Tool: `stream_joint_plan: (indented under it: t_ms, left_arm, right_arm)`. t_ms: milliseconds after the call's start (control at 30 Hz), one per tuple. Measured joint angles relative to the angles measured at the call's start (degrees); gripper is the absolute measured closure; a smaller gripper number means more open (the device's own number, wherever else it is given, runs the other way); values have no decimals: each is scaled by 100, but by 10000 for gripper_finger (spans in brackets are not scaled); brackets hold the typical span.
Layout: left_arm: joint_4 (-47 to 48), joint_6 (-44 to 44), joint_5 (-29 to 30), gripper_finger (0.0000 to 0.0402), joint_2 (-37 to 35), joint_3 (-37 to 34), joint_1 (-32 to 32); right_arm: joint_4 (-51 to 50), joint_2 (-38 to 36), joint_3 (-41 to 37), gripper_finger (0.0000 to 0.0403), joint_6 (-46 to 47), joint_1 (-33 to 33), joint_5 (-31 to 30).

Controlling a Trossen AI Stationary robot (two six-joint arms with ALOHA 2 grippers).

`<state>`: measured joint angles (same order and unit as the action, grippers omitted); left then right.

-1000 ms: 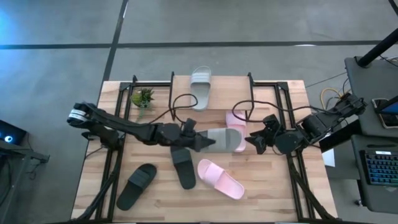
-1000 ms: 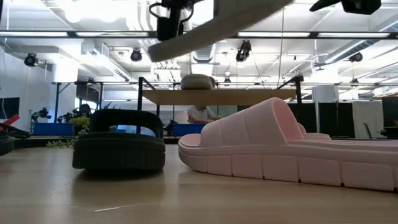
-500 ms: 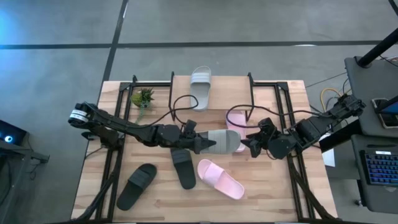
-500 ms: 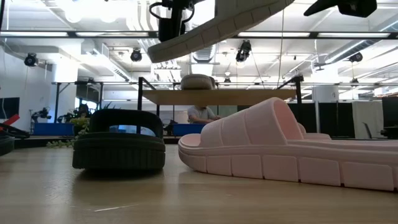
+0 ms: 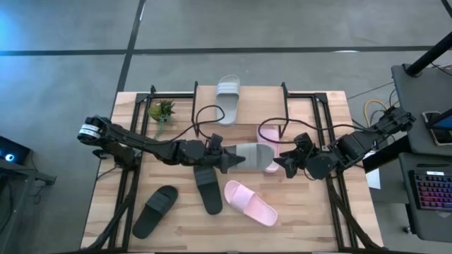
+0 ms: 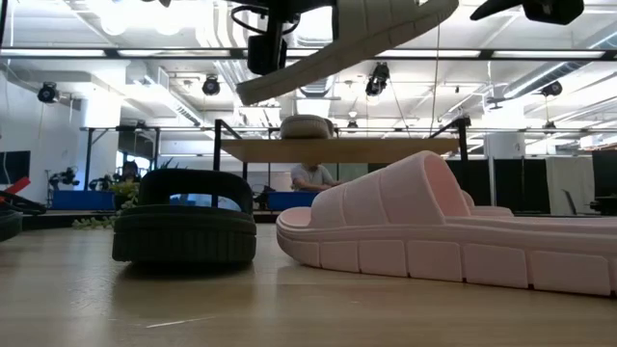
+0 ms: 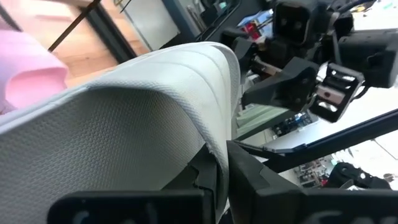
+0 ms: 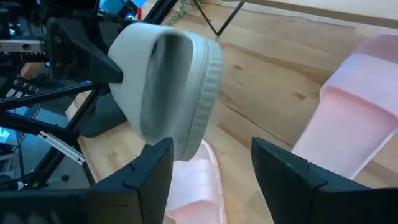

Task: Pick and place slides into the shelf
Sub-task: Put the gray slide on the shelf

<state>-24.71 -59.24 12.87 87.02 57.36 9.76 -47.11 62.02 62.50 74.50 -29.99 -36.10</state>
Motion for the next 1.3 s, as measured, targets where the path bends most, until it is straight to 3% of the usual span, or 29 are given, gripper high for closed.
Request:
stream_joint_plan:
  t_ms: [967,1100,1300]
  left_arm:
    - [-485,270,-468,401,-6,48,-257]
    - [-485,271,-468,401,-6,46,-269]
    - [-463,278,-447,377,-6,46,-273]
  right_arm:
    - [948,352,-4,200,-1025,695,-46]
    - [1033,338,-4,236,-1247,864,-40]
    - [1025,295,-4,334,-1479,1028,217]
